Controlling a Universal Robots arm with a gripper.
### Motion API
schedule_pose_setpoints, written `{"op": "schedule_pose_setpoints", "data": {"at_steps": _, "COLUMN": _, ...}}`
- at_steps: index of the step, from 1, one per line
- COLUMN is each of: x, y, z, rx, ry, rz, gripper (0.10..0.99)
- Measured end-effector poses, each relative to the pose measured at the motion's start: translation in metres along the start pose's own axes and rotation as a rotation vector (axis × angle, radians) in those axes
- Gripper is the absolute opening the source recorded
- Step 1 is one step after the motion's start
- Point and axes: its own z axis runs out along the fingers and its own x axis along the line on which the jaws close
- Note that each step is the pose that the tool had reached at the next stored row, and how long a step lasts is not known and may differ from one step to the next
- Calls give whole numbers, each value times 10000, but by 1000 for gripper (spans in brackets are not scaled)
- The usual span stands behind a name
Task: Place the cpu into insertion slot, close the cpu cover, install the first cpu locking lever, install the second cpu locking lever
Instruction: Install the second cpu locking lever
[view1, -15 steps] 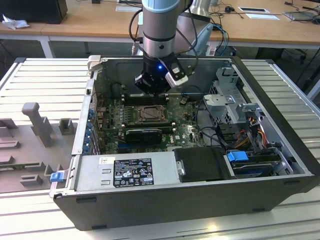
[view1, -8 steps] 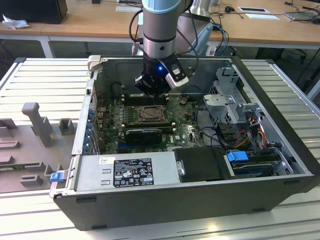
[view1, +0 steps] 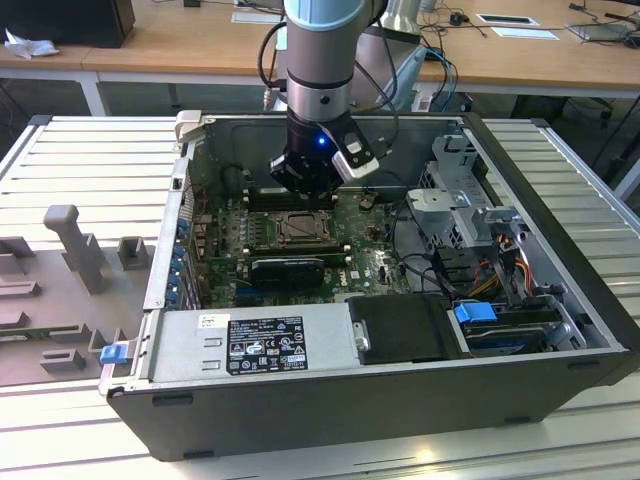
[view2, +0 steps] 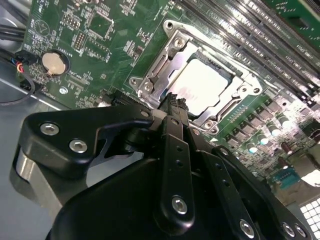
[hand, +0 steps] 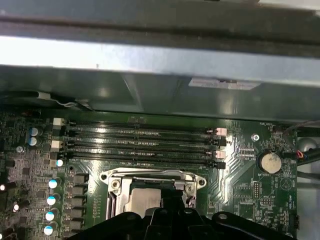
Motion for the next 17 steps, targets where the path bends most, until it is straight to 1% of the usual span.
{"op": "schedule_pose_setpoints", "data": {"at_steps": 4, "x": 0, "y": -7, "z": -24, "rx": 0, "ry": 0, "rz": 1, "gripper": 106}}
{"op": "schedule_pose_setpoints", "data": {"at_steps": 6, "x": -2, "y": -3, "z": -78, "rx": 1, "ry": 0, "rz": 0, "gripper": 106}}
{"op": "schedule_pose_setpoints", "data": {"at_steps": 8, "x": -3, "y": -11, "z": -93, "rx": -1, "ry": 0, "rz": -1, "gripper": 106}}
{"op": "schedule_pose_setpoints", "data": {"at_steps": 10, "x": -1, "y": -30, "z": -95, "rx": 0, "ry": 0, "rz": 0, "gripper": 106}}
{"op": "schedule_pose_setpoints", "data": {"at_steps": 14, "x": 3, "y": -105, "z": -101, "rx": 1, "ry": 0, "rz": 1, "gripper": 106}}
{"op": "schedule_pose_setpoints", "data": {"at_steps": 17, "x": 5, "y": -139, "z": -103, "rx": 0, "ry": 1, "rz": 0, "gripper": 106}}
